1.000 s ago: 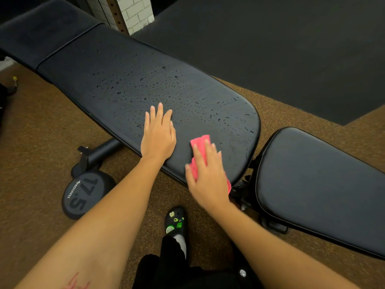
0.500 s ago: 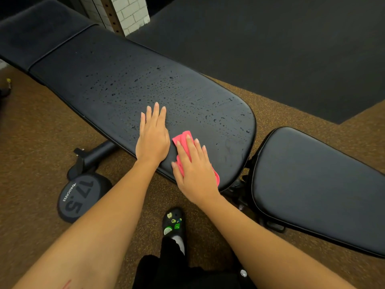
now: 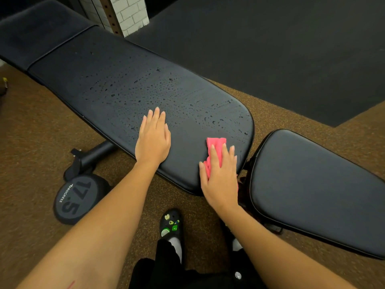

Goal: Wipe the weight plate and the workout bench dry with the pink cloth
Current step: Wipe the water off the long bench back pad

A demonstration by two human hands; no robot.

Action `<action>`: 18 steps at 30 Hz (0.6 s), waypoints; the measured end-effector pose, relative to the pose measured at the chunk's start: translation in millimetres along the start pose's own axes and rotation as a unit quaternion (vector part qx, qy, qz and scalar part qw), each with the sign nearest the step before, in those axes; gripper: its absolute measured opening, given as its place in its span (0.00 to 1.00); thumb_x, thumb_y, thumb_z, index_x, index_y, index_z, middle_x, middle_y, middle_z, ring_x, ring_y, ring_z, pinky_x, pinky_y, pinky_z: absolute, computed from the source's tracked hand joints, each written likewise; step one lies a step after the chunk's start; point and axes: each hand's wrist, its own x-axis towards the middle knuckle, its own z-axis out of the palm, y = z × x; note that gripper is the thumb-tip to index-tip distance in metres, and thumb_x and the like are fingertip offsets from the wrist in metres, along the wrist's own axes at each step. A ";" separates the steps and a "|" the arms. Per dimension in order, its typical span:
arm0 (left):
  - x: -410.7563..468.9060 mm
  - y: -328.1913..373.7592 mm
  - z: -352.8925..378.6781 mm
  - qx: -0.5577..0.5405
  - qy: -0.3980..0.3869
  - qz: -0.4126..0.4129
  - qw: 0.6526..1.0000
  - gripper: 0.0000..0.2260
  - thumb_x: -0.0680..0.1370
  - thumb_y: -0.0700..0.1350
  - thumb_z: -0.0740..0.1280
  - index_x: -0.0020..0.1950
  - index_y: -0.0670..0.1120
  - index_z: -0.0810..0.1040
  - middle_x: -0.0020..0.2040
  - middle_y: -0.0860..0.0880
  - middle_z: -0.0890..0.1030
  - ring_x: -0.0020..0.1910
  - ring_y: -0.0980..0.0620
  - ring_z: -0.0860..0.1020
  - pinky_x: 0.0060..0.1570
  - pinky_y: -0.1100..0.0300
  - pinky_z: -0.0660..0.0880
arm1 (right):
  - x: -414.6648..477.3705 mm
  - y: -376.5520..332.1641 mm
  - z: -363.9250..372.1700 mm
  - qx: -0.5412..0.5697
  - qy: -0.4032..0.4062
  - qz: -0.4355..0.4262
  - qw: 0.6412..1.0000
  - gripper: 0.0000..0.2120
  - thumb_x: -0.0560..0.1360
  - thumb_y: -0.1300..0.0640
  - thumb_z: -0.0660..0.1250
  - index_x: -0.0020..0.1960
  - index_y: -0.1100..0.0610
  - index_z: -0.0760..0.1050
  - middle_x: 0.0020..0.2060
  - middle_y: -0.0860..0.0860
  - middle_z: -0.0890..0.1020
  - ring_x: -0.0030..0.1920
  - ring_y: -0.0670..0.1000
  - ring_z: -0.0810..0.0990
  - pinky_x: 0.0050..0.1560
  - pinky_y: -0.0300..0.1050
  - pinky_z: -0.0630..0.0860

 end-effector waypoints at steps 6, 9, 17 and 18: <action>-1.2 0.0 -0.5 -0.007 0.006 0.001 1.000 0.20 0.83 0.45 0.50 0.74 0.40 0.61 0.75 0.42 0.59 0.75 0.45 0.55 0.73 0.55 0.46 | 34.7 23.5 -7.9 -0.084 -0.022 -0.012 0.996 0.28 0.78 0.43 0.51 0.73 0.56 0.62 0.72 0.61 0.62 0.74 0.62 0.53 0.72 0.62 0.48; -1.3 -0.4 -0.8 -0.004 0.002 0.005 1.000 0.21 0.82 0.48 0.52 0.74 0.40 0.61 0.75 0.42 0.60 0.75 0.45 0.55 0.73 0.54 0.47 | 51.8 19.8 -11.3 -0.060 -0.035 0.035 0.997 0.28 0.79 0.44 0.54 0.75 0.56 0.57 0.75 0.60 0.56 0.75 0.61 0.47 0.73 0.60 0.43; -0.3 -2.8 1.7 0.001 0.006 0.006 1.000 0.25 0.81 0.53 0.55 0.73 0.40 0.62 0.75 0.43 0.60 0.75 0.46 0.56 0.73 0.55 0.47 | 1.3 3.4 -1.4 -0.068 -0.019 -0.027 0.997 0.31 0.76 0.40 0.52 0.70 0.59 0.67 0.68 0.64 0.68 0.70 0.65 0.64 0.69 0.62 0.59; -0.6 -2.5 1.4 -0.002 0.007 0.006 1.000 0.24 0.81 0.53 0.55 0.73 0.40 0.62 0.75 0.43 0.61 0.75 0.46 0.56 0.73 0.55 0.47 | 4.3 7.1 -2.8 -0.080 -0.021 -0.029 0.996 0.31 0.76 0.40 0.52 0.70 0.59 0.68 0.68 0.64 0.69 0.70 0.65 0.65 0.68 0.64 0.59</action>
